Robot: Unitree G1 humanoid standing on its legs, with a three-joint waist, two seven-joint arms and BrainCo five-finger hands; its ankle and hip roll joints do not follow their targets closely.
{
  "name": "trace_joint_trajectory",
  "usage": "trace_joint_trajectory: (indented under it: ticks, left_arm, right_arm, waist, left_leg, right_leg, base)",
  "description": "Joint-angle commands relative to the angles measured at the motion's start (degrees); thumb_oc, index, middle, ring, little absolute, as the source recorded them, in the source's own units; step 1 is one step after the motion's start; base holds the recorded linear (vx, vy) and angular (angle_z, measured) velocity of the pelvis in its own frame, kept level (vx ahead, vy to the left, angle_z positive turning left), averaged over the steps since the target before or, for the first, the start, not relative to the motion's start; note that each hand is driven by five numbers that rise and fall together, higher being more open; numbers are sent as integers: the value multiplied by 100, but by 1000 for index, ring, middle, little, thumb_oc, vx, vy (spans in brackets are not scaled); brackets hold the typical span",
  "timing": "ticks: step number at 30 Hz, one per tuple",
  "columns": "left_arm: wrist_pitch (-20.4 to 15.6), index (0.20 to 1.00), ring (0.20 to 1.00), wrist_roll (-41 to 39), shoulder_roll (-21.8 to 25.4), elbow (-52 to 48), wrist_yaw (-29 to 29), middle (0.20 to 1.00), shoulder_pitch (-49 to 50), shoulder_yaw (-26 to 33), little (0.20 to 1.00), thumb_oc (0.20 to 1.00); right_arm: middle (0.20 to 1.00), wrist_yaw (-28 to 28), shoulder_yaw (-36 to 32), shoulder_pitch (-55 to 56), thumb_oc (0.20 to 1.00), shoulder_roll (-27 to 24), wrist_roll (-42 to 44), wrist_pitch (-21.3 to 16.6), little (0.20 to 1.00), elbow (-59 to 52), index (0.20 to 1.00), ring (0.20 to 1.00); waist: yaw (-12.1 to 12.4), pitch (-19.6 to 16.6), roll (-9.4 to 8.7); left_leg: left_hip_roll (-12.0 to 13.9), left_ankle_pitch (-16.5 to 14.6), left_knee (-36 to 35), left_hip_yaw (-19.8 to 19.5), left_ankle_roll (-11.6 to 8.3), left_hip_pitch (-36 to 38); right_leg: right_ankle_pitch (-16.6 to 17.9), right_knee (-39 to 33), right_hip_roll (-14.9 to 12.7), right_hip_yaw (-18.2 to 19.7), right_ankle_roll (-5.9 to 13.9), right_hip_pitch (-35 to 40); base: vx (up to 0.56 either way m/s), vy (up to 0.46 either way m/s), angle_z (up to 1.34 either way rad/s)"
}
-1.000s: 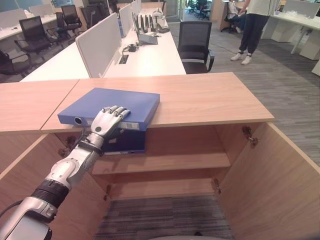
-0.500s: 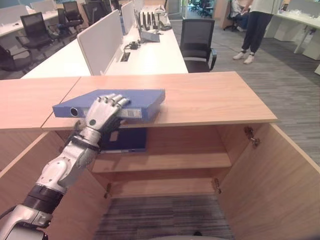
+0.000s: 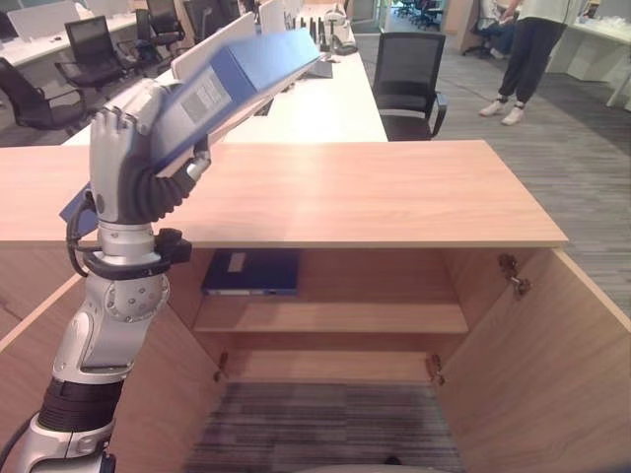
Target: Put the empty folder in the office cabinet
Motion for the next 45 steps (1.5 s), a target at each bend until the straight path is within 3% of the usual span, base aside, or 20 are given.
trace_joint_trajectory:
  ticks: [1, 8, 15, 18, 23, 26, 28, 29, 31, 45]
  left_arm:
    - [-396, 200, 200, -1305, 129, -245, -162, 200, -590, 300, 200, 200]
    - [-793, 200, 200, -3785, -130, -514, -957, 200, -375, 437, 200, 200]
    - [-878, 200, 200, -5434, -179, -684, -1860, 200, 37, 474, 200, 200]
    - [-920, 200, 200, -6270, -205, -669, -2230, 200, 280, 416, 200, 200]
    - [-735, 200, 200, -7187, 31, -743, -2656, 200, 985, 602, 200, 200]
    - [-538, 200, 200, -7501, 320, -729, -2786, 200, 1335, 627, 200, 200]
    - [-537, 200, 200, -7511, 320, -729, -2794, 200, 1347, 631, 200, 200]
    - [-394, 200, 200, -7580, 521, -740, -2858, 200, 1538, 658, 200, 200]
    - [-309, 200, 200, -7547, 594, -758, -2890, 200, 1693, 659, 200, 200]
    - [123, 200, 200, -7243, 567, -682, -3165, 200, 2058, 294, 200, 200]
  right_arm:
    - [1000, 40, 55, -527, 1000, 113, 270, -113, 1000, 114, 1000, 1000]
    - [1000, 131, 137, -616, 1000, 109, 389, -84, 1000, -223, 1000, 1000]
    - [1000, 242, 322, -658, 1000, 87, 288, -35, 1000, -448, 1000, 1000]
    - [1000, 338, 571, -694, 1000, 27, 282, -117, 1000, -1060, 1000, 1000]
    - [1000, 350, 549, -547, 1000, -466, 546, -288, 1000, -3052, 1000, 1000]
    - [1000, 408, 384, -437, 1000, -782, 786, -331, 1000, -4249, 1000, 1000]
    - [1000, 403, 385, -414, 1000, -789, 788, -313, 1000, -4281, 1000, 1000]
    - [1000, 528, 281, -288, 1000, -1077, 909, -321, 1000, -5222, 1000, 1000]
    - [1000, 647, 242, -250, 1000, -1214, 1043, -328, 1000, -5764, 1000, 1000]
    - [1000, 1318, 393, -245, 1000, -2068, 1690, -26, 1000, -7939, 1000, 1000]
  waist:
    - [-8, 95, -43]
    - [69, 102, 23]
    - [136, 113, 54]
    - [175, 123, 48]
    - [202, 130, 20]
    - [197, 155, 4]
    - [195, 147, 5]
    - [170, 144, -4]
    - [153, 145, -8]
    - [48, 146, -48]
  left_leg:
    - [-207, -130, 71, -163, 82, -219]
    - [-209, -87, 71, -238, 92, -257]
    - [-218, -73, 71, -276, 88, -275]
    - [-214, -136, 71, -291, 79, -250]
    - [-208, -122, 71, -278, 78, -260]
    - [-207, -128, 71, -279, 91, -246]
    - [-208, -129, 71, -279, 91, -245]
    - [-204, -128, 71, -268, 99, -237]
    - [-203, -134, 71, -262, 106, -229]
    - [-206, -130, 71, -192, 122, -235]
  right_leg:
    - [-1022, 132, 21, 256, 248, 720]
    - [-1039, 164, 13, 199, 239, 710]
    - [-1040, 161, 10, 163, 234, 725]
    - [-1086, 133, 8, 160, 235, 775]
    - [-1062, 132, -5, 148, 250, 759]
    - [-1052, 139, -13, 167, 255, 755]
    - [-1053, 139, -13, 167, 255, 756]
    - [-1047, 145, -20, 171, 258, 753]
    - [-1050, 156, -25, 179, 258, 748]
    - [-998, 143, -50, 230, 278, 694]
  base:
    - [-25, -7, 12]
    - [-3, 0, 1]
    - [-19, 3, 5]
    - [10, -1, 1]
    - [-4, 5, 0]
    - [0, 0, 0]
    - [0, 0, 0]
    - [0, 0, 0]
    - [0, 0, 0]
    - [-2, 1, 0]
